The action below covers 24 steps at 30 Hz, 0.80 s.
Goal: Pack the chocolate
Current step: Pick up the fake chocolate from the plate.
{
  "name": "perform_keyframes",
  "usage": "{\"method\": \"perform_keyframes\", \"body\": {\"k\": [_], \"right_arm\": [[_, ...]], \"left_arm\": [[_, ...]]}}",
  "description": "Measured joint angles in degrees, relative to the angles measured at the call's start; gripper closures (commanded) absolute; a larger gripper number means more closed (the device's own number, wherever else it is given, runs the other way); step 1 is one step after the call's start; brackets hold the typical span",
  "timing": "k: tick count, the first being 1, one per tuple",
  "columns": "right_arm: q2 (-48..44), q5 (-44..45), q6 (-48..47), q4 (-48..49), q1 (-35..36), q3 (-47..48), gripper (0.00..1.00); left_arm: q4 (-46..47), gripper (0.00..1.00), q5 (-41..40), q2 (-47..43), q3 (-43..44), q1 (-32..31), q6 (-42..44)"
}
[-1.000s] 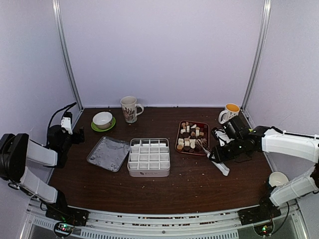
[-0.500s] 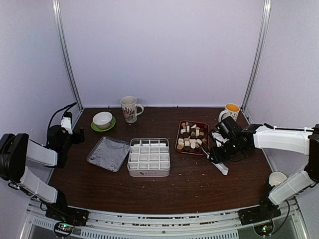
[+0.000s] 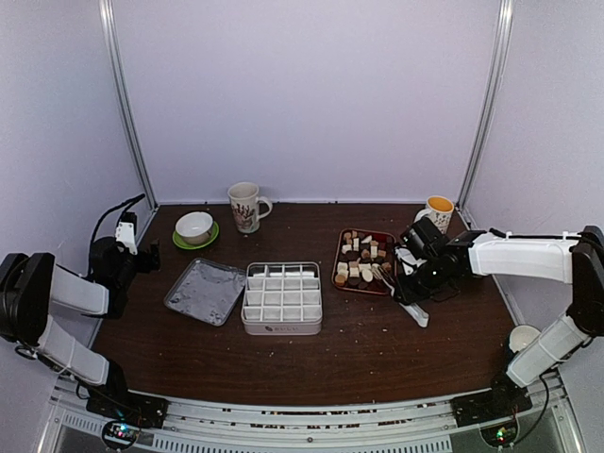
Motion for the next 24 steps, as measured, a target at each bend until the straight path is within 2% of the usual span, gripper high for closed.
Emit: {"method": "perform_keyframes", "body": {"k": [6,14,24], "right_arm": [[-1.29,0.46,-0.44,0.11,0.0,-0.02,0.79],[-8.46,-0.55,-1.46,2.78,0.0,-0.17,0.79],[-9.05,-12.79,-1.11,9.53,0.2,-1.05,0.8]], "left_arm": [[0.0,0.02,0.0,0.0,0.0,0.0,0.0],[0.0,0.02,0.02,0.0,0.0,0.0,0.0],[0.0,0.02,0.02,0.0,0.0,0.0,0.0]]}}
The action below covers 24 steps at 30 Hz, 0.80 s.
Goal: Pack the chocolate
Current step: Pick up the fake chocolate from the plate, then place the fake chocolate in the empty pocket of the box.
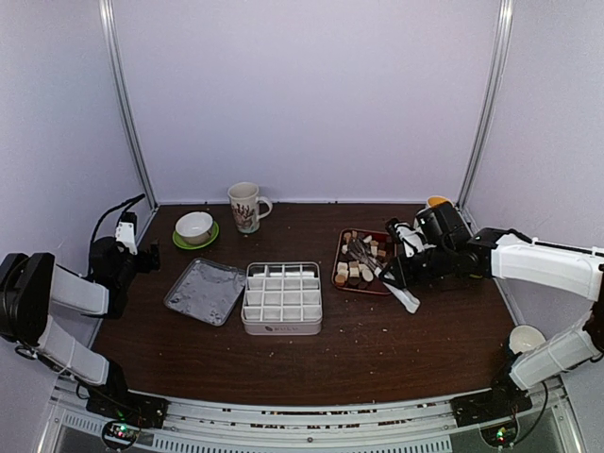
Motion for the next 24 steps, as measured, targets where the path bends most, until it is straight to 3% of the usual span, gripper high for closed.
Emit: {"method": "perform_keyframes", "body": {"k": [10,24], "right_arm": [[4.04,-7.41,1.88,8.02,2.51,2.03,0.83],[11.93,-8.04,1.9,9.57,4.42,8.52,0.83]], "left_arm": [[0.0,0.02,0.0,0.0,0.0,0.0,0.0],[0.0,0.02,0.0,0.0,0.0,0.0,0.0]]}}
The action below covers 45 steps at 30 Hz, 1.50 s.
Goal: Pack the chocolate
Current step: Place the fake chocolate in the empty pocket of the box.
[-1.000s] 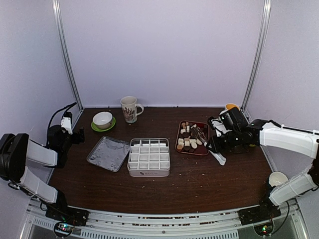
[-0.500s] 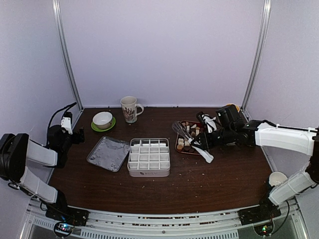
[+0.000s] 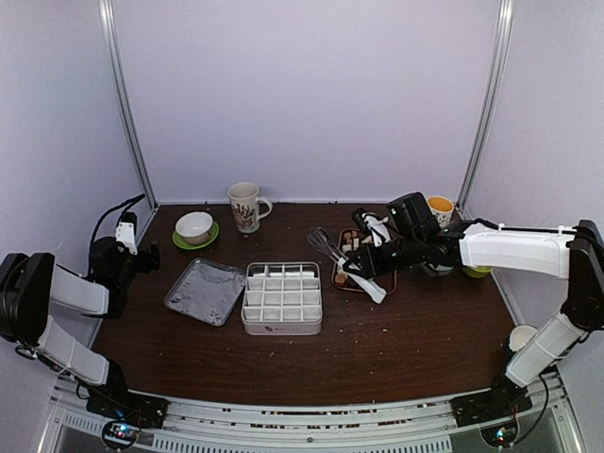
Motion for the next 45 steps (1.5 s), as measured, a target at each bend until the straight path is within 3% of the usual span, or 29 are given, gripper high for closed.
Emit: {"method": "perform_keyframes", "body": {"k": [17,32,45], "right_arm": [[10.25,0.02,0.02,-0.46,4.5,6.16,0.81],[11.47,1.7,0.0,-1.51,4.94,6.73,0.63],[9.38,4.35,-0.63,-2.1,4.96,6.75,0.65]], "left_arm": [[0.0,0.02,0.02,0.0,0.0,0.0,0.0],[0.0,0.02,0.02,0.0,0.0,0.0,0.0],[0.0,0.02,0.02,0.0,0.0,0.0,0.0]]}}
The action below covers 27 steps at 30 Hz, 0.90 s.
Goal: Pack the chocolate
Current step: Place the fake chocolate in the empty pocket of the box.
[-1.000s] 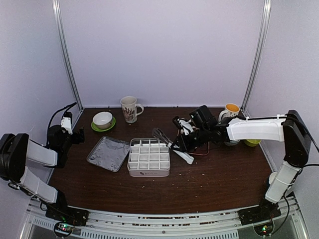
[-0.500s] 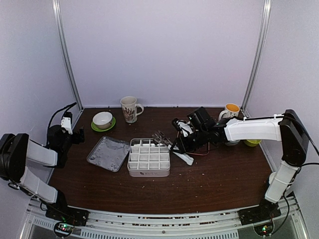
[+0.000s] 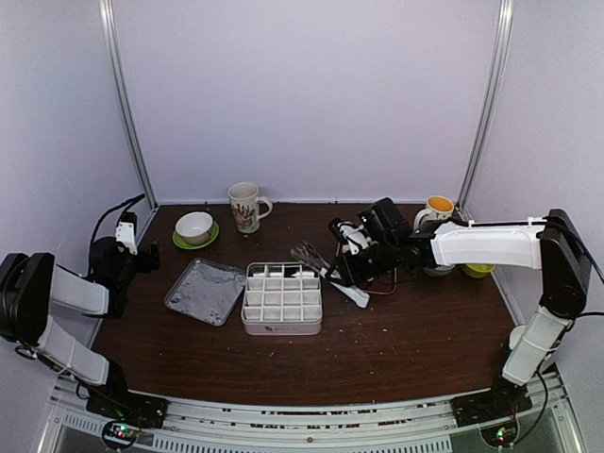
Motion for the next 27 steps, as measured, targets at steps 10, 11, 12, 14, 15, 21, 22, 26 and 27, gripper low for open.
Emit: {"method": "perform_keyframes", "body": {"k": [10,11,12,14,15,21,22,26,27], "right_arm": [[-13.27,6.23,-3.08,-6.08,0.09,-1.33,0.66],[-15.08,7.5,-3.54,-6.88,0.09,-1.92,0.66],[-16.68,8.79,-3.93,-7.52,0.09,-2.58,0.66],[-19.39,11.02,-4.42,-8.7,0.02,-3.96,0.67],[-20.57,12.02,-4.52,-9.31,-0.13,-4.76,0.67],[-24.79,16.33,-4.39,-12.09,-1.01,-10.73,0.7],[-24.92,16.9,-4.31,-12.81,-1.2,-11.47,0.7],[-25.29,18.1,-3.74,-14.82,-1.51,-14.01,0.71],[-25.64,18.25,-3.45,-15.28,-1.55,-14.73,0.71]], "left_arm": [[0.0,0.02,0.0,0.0,0.0,0.0,0.02],[0.0,0.02,0.0,0.0,0.0,0.0,0.02],[0.0,0.02,0.0,0.0,0.0,0.0,0.02],[0.0,0.02,0.02,0.0,0.0,0.0,0.02],[0.0,0.02,0.02,0.0,0.0,0.0,0.02],[0.0,0.02,0.02,0.0,0.0,0.0,0.02],[0.0,0.02,0.02,0.0,0.0,0.0,0.02],[0.0,0.02,0.02,0.0,0.0,0.0,0.04],[0.0,0.02,0.02,0.0,0.0,0.0,0.04]]}}
